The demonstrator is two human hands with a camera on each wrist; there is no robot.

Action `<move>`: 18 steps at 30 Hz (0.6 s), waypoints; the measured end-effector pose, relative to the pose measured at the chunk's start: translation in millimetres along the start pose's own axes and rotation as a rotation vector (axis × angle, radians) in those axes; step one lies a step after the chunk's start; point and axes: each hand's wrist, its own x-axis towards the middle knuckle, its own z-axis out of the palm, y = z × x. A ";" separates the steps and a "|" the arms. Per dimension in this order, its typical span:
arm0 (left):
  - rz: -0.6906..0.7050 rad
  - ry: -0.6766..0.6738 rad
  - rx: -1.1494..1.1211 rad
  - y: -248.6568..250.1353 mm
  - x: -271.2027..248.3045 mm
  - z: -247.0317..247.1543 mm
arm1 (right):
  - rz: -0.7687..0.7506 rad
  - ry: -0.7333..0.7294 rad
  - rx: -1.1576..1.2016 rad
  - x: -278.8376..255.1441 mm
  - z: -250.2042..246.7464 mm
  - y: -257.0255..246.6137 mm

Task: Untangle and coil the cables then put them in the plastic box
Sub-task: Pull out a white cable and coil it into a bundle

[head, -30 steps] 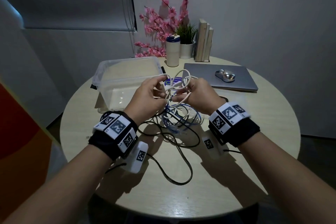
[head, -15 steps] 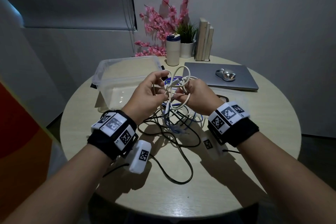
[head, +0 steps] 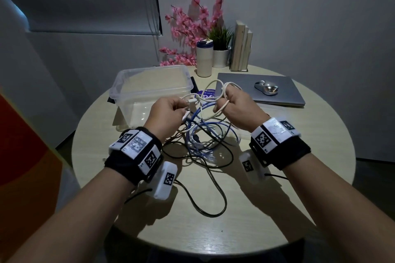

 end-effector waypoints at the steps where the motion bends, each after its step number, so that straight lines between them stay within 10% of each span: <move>1: -0.006 -0.019 0.010 0.0 0.1 -0.6 | -0.003 0.005 -0.019 0.2 -0.2 0.5; 9: 0.046 -0.280 -0.268 15.1 -10.7 -10.0 | -0.018 -0.010 -0.118 -1.8 -2.1 -6.4; 18: -0.161 0.045 -0.349 10.4 -4.2 -7.0 | 0.073 0.032 -0.048 6.5 -5.9 8.6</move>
